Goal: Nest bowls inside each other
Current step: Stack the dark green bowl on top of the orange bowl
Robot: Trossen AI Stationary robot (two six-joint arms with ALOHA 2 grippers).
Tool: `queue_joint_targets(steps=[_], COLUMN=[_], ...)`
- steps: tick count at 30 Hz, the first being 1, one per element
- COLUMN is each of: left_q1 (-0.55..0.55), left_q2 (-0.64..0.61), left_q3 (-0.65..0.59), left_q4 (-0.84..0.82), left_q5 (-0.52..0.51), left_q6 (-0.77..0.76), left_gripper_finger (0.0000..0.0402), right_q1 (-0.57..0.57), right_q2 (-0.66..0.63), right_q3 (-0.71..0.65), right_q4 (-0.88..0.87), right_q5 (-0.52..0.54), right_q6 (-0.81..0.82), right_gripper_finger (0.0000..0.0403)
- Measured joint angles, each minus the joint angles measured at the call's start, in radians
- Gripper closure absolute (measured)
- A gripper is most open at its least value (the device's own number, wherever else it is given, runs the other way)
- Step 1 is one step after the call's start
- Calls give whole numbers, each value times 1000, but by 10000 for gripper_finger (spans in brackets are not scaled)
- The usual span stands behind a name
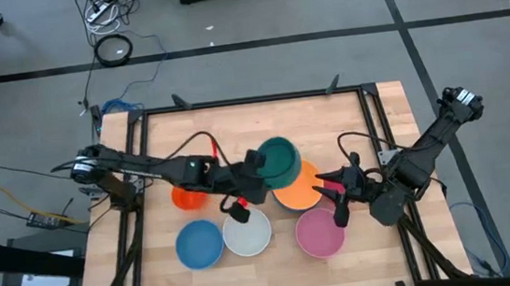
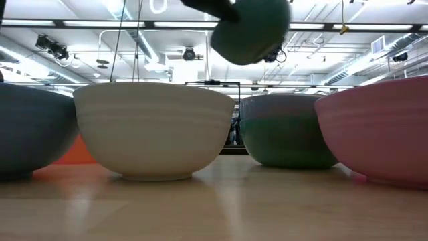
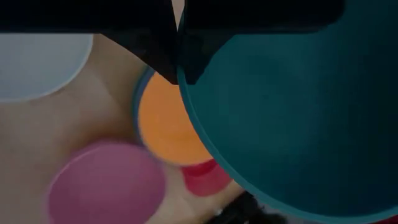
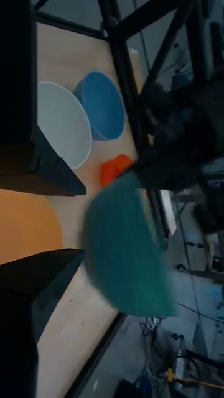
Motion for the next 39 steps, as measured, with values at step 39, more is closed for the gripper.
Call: queue_joint_targets(steps=[39], left_q1=[-4], left_q2=[247], left_q3=[116], left_q4=[24], left_q5=[92], left_q6=[-159], left_gripper_finger=[324], right_q1=[115], right_q2=[-2], right_q3=[83], right_q4=[22], right_q5=[109], right_q6=[-103], right_gripper_finger=[266])
